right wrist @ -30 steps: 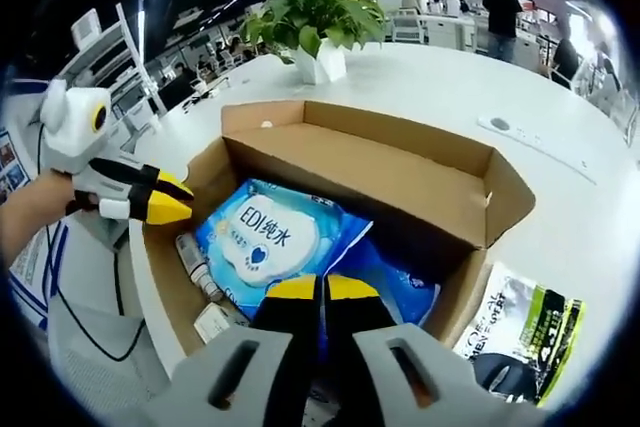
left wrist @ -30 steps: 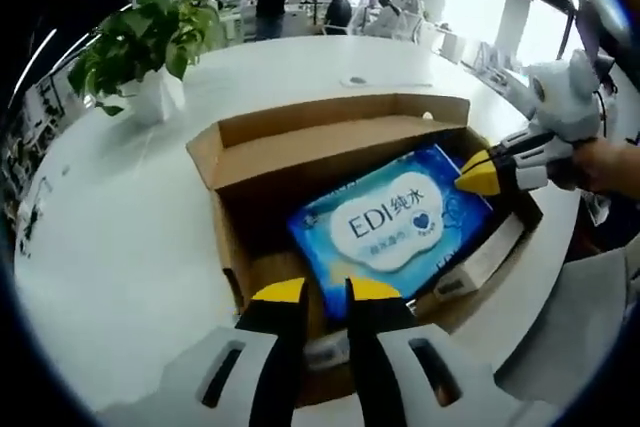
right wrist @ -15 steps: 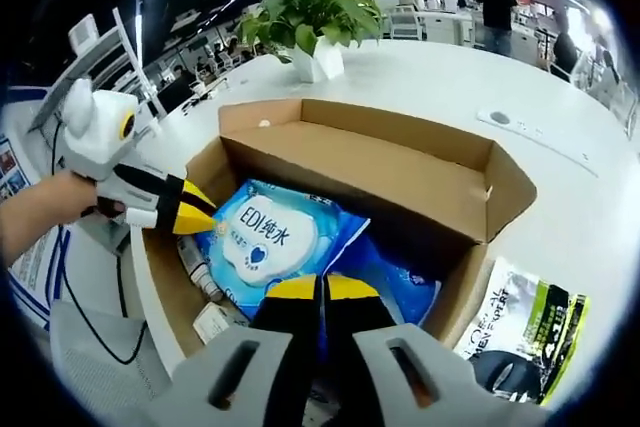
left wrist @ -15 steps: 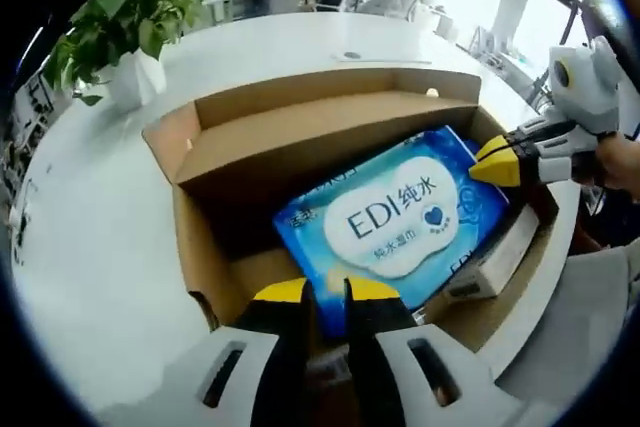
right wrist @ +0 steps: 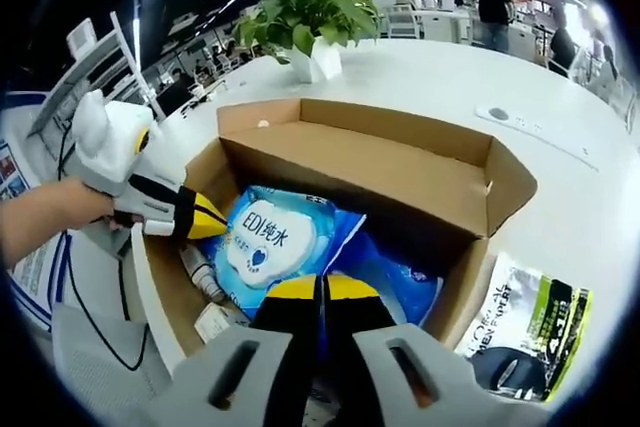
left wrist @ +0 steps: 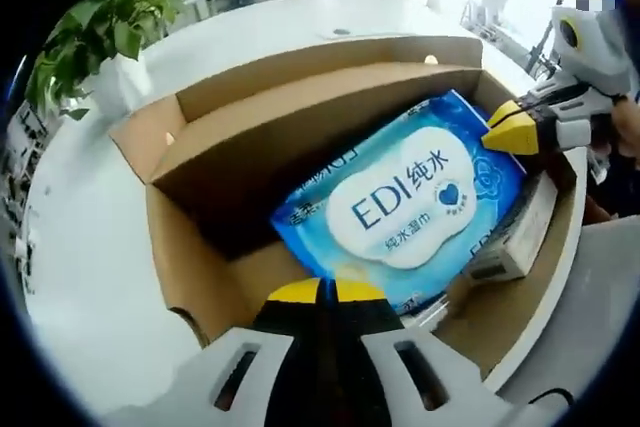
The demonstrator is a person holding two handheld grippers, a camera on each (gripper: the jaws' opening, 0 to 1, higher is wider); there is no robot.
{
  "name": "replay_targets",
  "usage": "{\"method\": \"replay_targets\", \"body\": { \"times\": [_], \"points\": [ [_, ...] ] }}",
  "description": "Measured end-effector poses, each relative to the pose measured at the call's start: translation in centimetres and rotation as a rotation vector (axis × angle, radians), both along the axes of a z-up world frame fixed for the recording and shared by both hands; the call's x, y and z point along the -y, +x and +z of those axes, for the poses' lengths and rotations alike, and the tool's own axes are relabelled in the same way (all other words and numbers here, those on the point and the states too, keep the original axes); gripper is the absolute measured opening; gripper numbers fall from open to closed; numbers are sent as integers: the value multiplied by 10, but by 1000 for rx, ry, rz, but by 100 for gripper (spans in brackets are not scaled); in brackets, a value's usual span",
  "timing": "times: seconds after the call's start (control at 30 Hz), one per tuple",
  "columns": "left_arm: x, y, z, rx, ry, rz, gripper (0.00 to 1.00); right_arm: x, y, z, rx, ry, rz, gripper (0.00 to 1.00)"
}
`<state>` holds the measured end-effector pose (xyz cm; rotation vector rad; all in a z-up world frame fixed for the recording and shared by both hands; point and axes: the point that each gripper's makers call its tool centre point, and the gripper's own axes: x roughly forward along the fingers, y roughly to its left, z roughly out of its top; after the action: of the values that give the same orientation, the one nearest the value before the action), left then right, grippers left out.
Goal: Operate the shoe box by opening the lid, removing the specified soft item, and placing it in the target area until the item is outside and the box remains undamaged.
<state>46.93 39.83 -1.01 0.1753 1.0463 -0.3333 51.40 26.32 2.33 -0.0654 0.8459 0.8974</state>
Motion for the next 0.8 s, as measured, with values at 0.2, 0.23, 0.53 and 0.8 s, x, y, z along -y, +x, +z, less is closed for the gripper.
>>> {"method": "replay_targets", "body": {
  "times": [0.2, 0.23, 0.53, 0.8],
  "points": [
    [-8, 2, 4, -8, -25, 93, 8, 0, 0, 0, -1, -2, 3, 0],
    [-4, 2, 5, -3, -44, 91, 9, 0, 0, -1, -1, -2, 4, 0],
    [3, 0, -1, -35, -69, 90, 18, 0, -1, -1, -5, 6, 8, 0],
    [8, 1, -6, -42, -110, 102, 13, 0, 0, -1, -20, 22, -3, 0]
  ]
}}
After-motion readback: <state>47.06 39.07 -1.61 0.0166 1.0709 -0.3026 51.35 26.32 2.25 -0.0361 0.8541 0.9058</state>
